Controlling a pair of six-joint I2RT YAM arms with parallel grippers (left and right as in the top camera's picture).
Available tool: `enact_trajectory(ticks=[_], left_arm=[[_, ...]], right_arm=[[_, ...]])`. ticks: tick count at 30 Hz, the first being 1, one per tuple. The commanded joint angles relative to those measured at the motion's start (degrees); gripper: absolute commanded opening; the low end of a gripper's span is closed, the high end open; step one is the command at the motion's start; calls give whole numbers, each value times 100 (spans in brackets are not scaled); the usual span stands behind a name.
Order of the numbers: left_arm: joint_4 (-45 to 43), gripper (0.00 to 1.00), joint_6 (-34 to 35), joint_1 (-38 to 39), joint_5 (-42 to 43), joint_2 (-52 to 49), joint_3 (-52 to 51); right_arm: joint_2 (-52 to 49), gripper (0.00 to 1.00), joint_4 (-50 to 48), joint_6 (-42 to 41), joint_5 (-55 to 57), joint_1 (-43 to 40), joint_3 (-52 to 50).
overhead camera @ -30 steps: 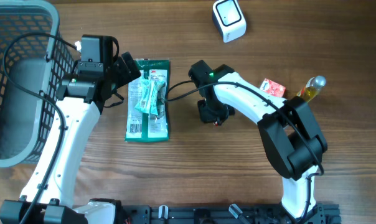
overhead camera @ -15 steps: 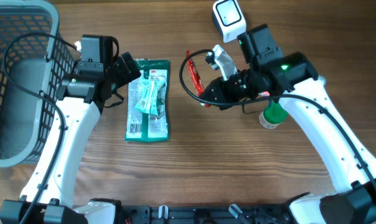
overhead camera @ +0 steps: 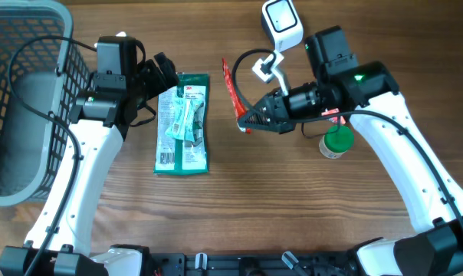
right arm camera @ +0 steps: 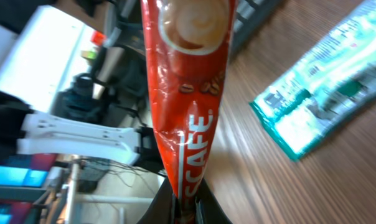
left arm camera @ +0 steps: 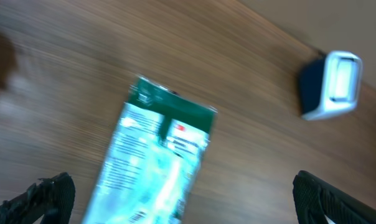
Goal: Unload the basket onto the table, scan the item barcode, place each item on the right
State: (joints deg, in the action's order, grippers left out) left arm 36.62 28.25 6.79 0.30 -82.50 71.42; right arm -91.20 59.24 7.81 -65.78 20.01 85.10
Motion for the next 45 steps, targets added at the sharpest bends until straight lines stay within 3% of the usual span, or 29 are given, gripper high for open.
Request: enact_trajectory(ticks=[1, 5, 9, 14, 17, 22, 27, 33, 35, 38, 39, 42, 45], left_arm=[[-22, 100, 46, -17, 2129, 33, 72], [-573, 99, -431, -98, 4404, 74, 72], [-1585, 99, -422, -345, 7025, 98, 72], [-2232, 94, -424, -417, 8406, 98, 72], [-2553, 89, -422, -400, 8649, 98, 72], [-2682, 89, -424, -173, 8649, 98, 72], [-3622, 78, -326, 188, 8644, 98, 72], [-4249, 75, 46, 516, 8607, 98, 72], [-4516, 63, 304, 527, 8607, 98, 72], [-4955, 31, 645, 529, 8605, 98, 72], [-5056, 25, 719, 529, 8605, 98, 72], [-5143, 21, 743, 538, 8605, 98, 72], [-5145, 6, 743, 538, 8605, 98, 72]], right_arm=[[-50, 4, -50, 232, -1113, -140, -37], [-50, 4, -44, 260, -1189, -212, -37], [-50, 4, -59, 269, -1589, -286, -37], [-50, 4, -251, 251, -1860, -291, -37], [-50, 4, -308, 254, -2173, -289, -37], [-50, 4, -634, 94, -2603, -284, -37], [-50, 4, -675, 109, -2601, -116, -37], [-50, 4, -782, 120, -2549, 55, -37], [-50, 5, -782, 116, -2509, 57, -37], [-50, 5, -785, 105, -2378, 57, -37], [-50, 5, -789, 103, -2387, 57, -37], [-50, 5, -907, 7, -2387, 57, -37], [-52, 6, -1097, -188, -2380, 57, -37]])
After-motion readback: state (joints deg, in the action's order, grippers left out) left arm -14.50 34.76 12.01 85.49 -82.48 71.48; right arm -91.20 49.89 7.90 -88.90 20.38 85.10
